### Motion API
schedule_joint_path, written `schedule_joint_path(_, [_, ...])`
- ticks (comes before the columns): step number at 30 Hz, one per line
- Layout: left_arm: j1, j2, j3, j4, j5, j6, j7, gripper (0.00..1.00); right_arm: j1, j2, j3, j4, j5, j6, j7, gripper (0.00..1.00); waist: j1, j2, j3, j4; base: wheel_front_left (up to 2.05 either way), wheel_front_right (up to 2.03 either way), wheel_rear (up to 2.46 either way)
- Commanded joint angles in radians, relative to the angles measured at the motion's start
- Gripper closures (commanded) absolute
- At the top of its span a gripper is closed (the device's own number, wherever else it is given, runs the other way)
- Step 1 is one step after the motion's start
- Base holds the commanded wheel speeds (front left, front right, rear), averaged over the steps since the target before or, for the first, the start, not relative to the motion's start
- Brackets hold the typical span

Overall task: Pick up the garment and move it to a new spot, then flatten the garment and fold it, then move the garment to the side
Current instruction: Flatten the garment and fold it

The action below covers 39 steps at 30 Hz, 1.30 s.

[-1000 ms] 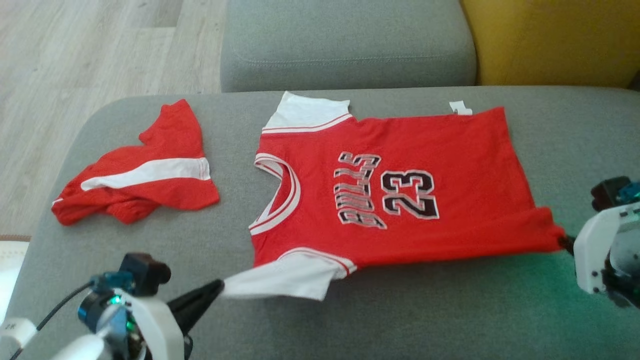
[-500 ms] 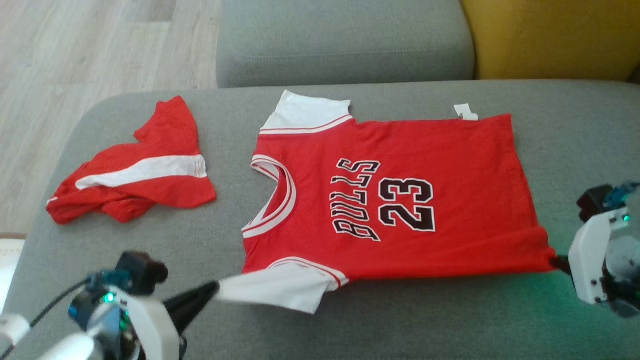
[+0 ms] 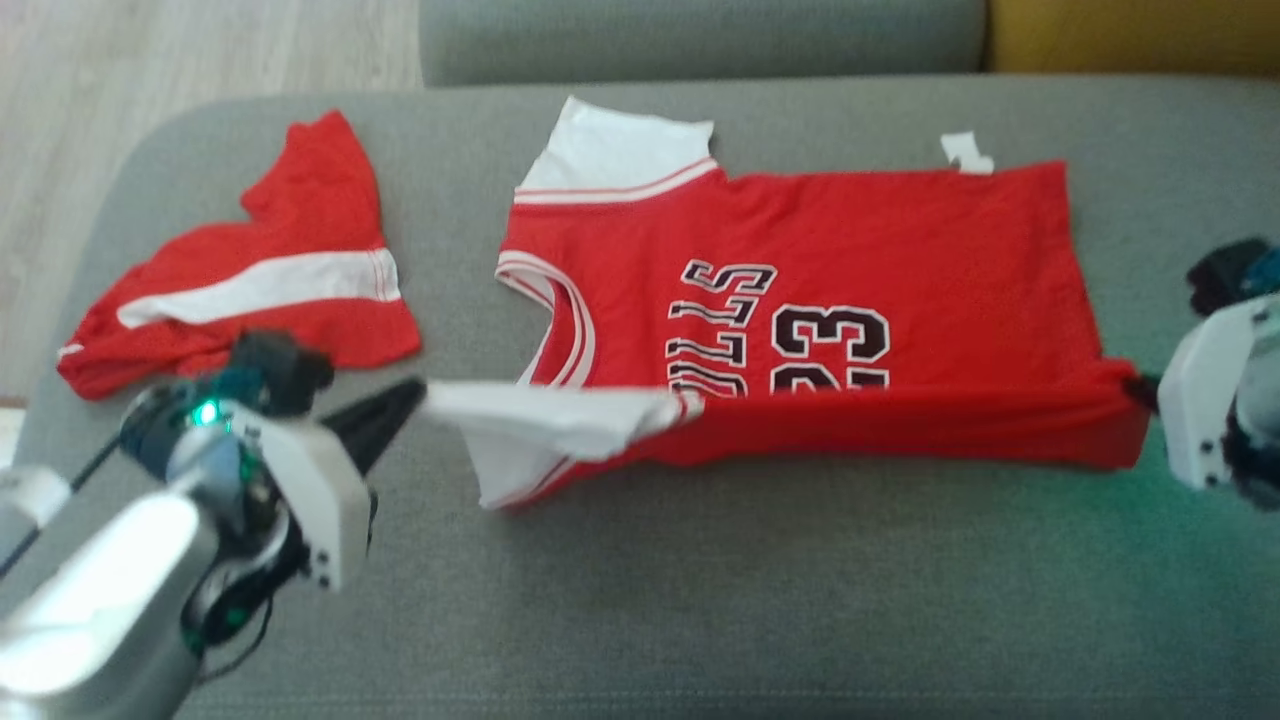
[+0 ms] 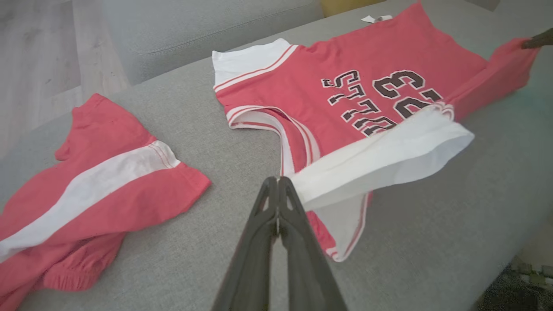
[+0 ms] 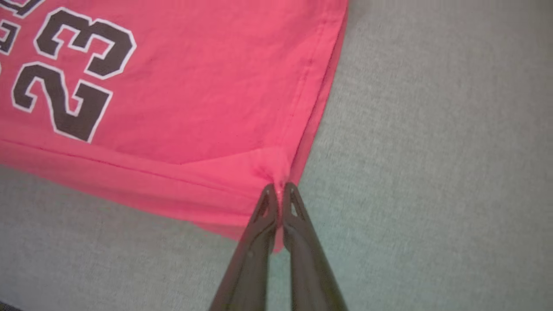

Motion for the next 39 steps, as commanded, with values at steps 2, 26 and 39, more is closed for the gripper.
schedule_joint_path(2, [-0.105,0.014,0.051,0.016,0.016,-0.006,-0.002,1.00,-0.042,-0.014,-0.017,0.002,-0.021,-0.001,-0.018,1.00,0.0000,0.0000,0.045,0.004,0.00,0.00,0.00])
schedule_joint_path(26, [-0.342,-0.200,0.025,0.462,0.094,0.043,-0.296,0.00,-0.180,0.130,-0.053,0.167,-0.079,-0.001,-0.264,0.00,0.0000,0.0000,0.141,-0.018,0.00,0.00,0.00])
schedule_joint_path(39, [-0.184,-0.312,0.359,0.298,-0.019,0.172,-0.463,0.00,-0.117,0.246,-0.216,0.143,-0.179,-0.001,-0.735,0.00,0.0000,0.0000,0.039,-0.019,0.00,0.00,0.00])
